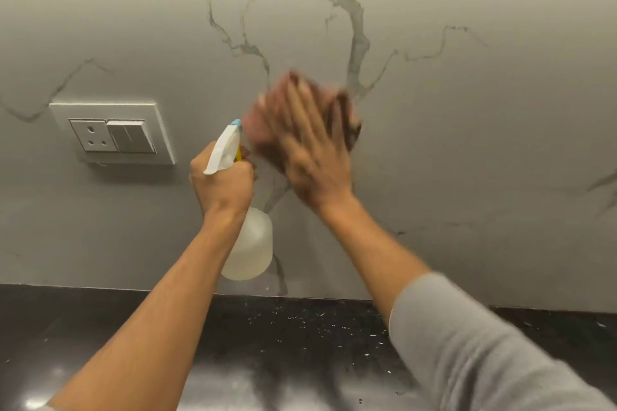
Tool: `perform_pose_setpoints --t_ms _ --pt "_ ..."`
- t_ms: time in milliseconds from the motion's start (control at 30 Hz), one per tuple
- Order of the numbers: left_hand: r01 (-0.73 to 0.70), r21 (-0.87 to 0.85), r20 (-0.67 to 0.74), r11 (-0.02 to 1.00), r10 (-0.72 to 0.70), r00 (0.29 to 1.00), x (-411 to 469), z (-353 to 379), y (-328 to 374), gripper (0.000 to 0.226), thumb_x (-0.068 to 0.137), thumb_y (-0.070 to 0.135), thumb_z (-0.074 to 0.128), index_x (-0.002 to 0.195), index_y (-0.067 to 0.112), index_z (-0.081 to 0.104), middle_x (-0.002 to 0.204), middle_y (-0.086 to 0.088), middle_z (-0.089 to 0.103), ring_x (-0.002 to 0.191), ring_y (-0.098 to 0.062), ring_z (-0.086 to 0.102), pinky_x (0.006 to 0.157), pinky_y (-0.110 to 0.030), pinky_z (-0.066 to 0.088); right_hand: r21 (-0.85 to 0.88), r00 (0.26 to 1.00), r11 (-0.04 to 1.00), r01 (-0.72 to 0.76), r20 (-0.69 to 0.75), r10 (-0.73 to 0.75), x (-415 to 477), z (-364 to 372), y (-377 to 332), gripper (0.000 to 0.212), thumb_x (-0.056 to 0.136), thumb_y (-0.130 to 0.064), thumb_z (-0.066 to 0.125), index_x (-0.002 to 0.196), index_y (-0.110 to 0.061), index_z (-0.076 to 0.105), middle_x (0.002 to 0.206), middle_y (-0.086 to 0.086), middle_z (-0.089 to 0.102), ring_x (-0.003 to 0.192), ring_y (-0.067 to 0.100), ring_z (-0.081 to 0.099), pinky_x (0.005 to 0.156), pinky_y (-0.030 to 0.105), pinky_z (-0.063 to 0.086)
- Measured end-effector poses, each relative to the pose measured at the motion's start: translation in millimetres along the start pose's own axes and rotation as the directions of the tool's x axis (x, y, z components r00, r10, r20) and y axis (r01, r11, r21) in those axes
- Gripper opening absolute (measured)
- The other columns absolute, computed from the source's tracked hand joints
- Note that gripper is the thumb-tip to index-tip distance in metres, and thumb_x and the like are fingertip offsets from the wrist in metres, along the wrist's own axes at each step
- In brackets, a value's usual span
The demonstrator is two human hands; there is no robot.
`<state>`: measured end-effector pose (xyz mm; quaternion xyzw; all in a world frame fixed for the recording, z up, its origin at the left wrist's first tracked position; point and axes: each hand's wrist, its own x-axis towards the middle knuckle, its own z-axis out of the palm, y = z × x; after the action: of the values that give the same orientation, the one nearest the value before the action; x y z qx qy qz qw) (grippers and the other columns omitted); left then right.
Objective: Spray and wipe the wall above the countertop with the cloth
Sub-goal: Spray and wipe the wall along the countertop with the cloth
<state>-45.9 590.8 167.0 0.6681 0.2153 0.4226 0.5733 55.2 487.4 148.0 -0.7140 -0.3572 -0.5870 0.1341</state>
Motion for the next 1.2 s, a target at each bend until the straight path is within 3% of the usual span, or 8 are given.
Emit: perform_pose_setpoints --t_ms 200,300,433,700,767,867,1033,1200 --pt "-0.007 -0.015 0.100 1.000 0.009 0.995 4.5 -14.6 -4.7 0.028 0.069 -0.011 0.053 0.077 0.011 0.068 0.071 -0.005 0.063 0.056 -0.015 0.060 0.047 -0.023 0.046 -0.174 0.951 0.985 0.004 0.305 0.050 -132.7 -14.1 -3.2 0.058 0.096 -0.042 0.063 0.148 -0.024 0.046 0.159 0.006 0.022 0.151 0.022 0.013 0.120 0.051 0.003" --pt "-0.004 -0.006 0.101 1.000 0.005 0.995 11.2 -21.3 -6.0 0.026 0.071 -0.011 0.054 0.079 0.010 0.068 0.072 -0.008 0.063 0.058 -0.017 0.062 0.047 -0.022 0.048 -0.097 0.974 0.975 -0.201 0.086 0.210 -56.2 -24.8 16.8 0.044 0.107 -0.035 0.034 0.145 -0.018 0.051 0.156 0.017 0.031 0.145 0.029 0.026 0.117 0.058 0.011" --pt "-0.001 -0.030 0.067 1.000 0.003 0.998 18.7 -22.7 -8.2 0.027 0.070 -0.008 0.054 0.076 0.014 0.067 0.069 -0.003 0.064 0.056 -0.017 0.064 0.044 -0.022 0.046 -0.011 0.897 0.927 -0.374 -0.257 0.359 89.2 -24.7 27.2 0.045 0.097 -0.029 0.055 0.141 -0.017 0.056 0.149 0.022 0.043 0.141 0.037 0.036 0.115 0.063 0.019" --pt "-0.009 -0.090 -0.054 0.996 0.004 0.999 21.5 -36.3 -24.1 0.026 0.061 -0.002 0.052 0.066 0.021 0.063 0.065 -0.002 0.061 0.056 -0.020 0.061 0.050 -0.030 0.044 0.040 0.970 0.969 0.242 0.030 -0.243 19.7 23.6 -35.0 0.039 0.102 -0.026 0.054 0.137 -0.012 0.059 0.151 0.015 0.044 0.143 0.030 0.037 0.120 0.052 0.017" --pt "-0.015 -0.070 -0.043 0.997 0.012 0.999 18.7 -41.0 -30.6 0.025 0.061 0.001 0.053 0.067 0.022 0.064 0.069 -0.006 0.063 0.062 -0.025 0.062 0.055 -0.033 0.047 0.043 0.897 0.934 0.355 0.264 -0.354 -70.2 22.6 -34.8 0.048 0.099 -0.009 0.050 0.147 -0.014 0.047 0.159 0.008 0.031 0.150 0.023 0.023 0.111 0.045 0.037" --pt "-0.009 -0.038 -0.014 0.999 0.008 1.000 17.6 -49.6 -37.7 0.026 0.065 0.001 0.055 0.070 0.024 0.066 0.068 -0.004 0.065 0.060 -0.021 0.064 0.049 -0.027 0.048 0.025 0.791 0.877 0.479 0.422 -0.444 -134.1 5.4 -6.6 0.050 0.089 -0.010 0.061 0.138 -0.020 0.054 0.162 0.001 0.026 0.151 0.017 0.018 0.110 0.037 0.030" --pt "0.020 -0.045 0.014 0.999 -0.019 1.000 21.8 -54.8 -35.0 0.029 0.071 -0.006 0.056 0.074 0.021 0.066 0.067 -0.004 0.064 0.055 -0.014 0.062 0.044 -0.023 0.046 -0.086 0.990 0.986 0.144 0.026 -0.142 8.0 -11.5 24.0 0.042 0.101 -0.037 0.056 0.138 -0.018 0.059 0.150 0.012 0.046 0.142 0.027 0.040 0.115 0.052 0.024" --pt "0.012 -0.075 0.032 0.997 -0.009 0.999 23.2 -53.1 -31.5 0.033 0.070 -0.010 0.057 0.073 0.021 0.066 0.067 -0.002 0.064 0.052 -0.006 0.063 0.043 -0.022 0.047 -0.134 0.961 0.982 -0.130 -0.263 0.091 165.9 -16.1 11.1 0.042 0.098 -0.044 0.047 0.134 -0.030 0.062 0.140 0.010 0.057 0.134 0.030 0.050 0.116 0.049 0.022"
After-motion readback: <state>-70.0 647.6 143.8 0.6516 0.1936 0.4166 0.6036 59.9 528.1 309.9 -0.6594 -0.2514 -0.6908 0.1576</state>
